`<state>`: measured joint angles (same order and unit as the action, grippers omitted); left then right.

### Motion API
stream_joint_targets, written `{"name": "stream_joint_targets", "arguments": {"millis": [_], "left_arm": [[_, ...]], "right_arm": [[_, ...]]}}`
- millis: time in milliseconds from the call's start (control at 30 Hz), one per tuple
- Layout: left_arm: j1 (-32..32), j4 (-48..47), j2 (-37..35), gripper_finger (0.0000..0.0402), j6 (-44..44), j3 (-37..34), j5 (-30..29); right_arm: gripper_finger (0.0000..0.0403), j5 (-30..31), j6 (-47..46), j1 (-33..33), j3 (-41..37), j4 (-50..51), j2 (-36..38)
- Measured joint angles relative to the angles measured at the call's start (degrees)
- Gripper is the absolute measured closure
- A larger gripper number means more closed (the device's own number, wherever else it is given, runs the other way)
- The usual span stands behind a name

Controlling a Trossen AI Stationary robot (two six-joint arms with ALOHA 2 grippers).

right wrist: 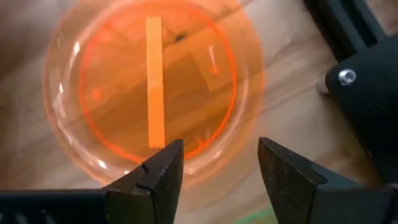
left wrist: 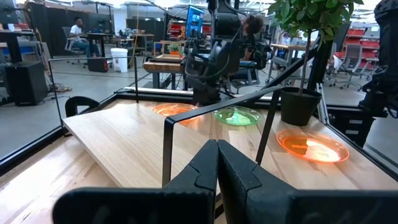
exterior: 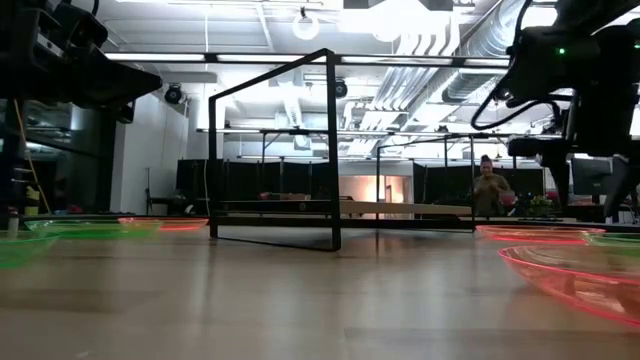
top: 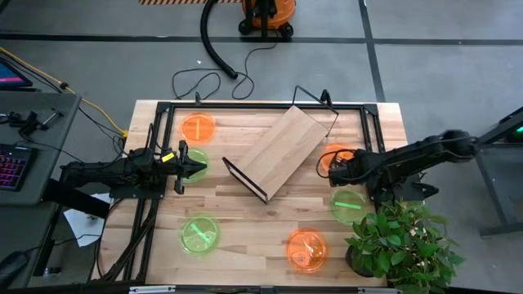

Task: Place and stack plates onto a shelf
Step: Put the middle right orange plate on the shelf

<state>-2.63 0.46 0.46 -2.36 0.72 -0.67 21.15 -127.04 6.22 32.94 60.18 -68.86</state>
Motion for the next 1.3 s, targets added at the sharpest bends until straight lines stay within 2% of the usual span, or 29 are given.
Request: {"name": "stream_joint_targets", "arguments": {"millis": [367, 600, 767, 1100, 1300], "left_arm": [[-0.02, 0.01, 0.01, 0.0401, 0.01, -0.01, 0.00], [-0.02, 0.01, 0.01, 0.0401, 0.00, 0.00, 0.00], [-0.01, 0.01, 0.01, 0.0401, 0.01, 0.01, 0.00], [-0.02, -0.01, 0.00, 0.0401, 0.01, -0.01, 0.01], [-0.02, 0.00, 0.01, 0.0401, 0.01, 0.01, 0.00]], "right_arm": [[0.0215, -5.15, -4.24, 3.27, -0.01, 0.19, -6.84], [0.0215, -1.82, -4.02, 0.47, -0.01, -3.89, -10.90], [0.0215, -2.76, -4.04, 0.39, -0.01, -3.12, -12.24], [0.0215, -0.36, -3.48, -2.84, -0.07, -3.70, -13.59], [0.0215, 0.08, -4.04, -4.82, 0.01, -7.03, -15.57]]}}
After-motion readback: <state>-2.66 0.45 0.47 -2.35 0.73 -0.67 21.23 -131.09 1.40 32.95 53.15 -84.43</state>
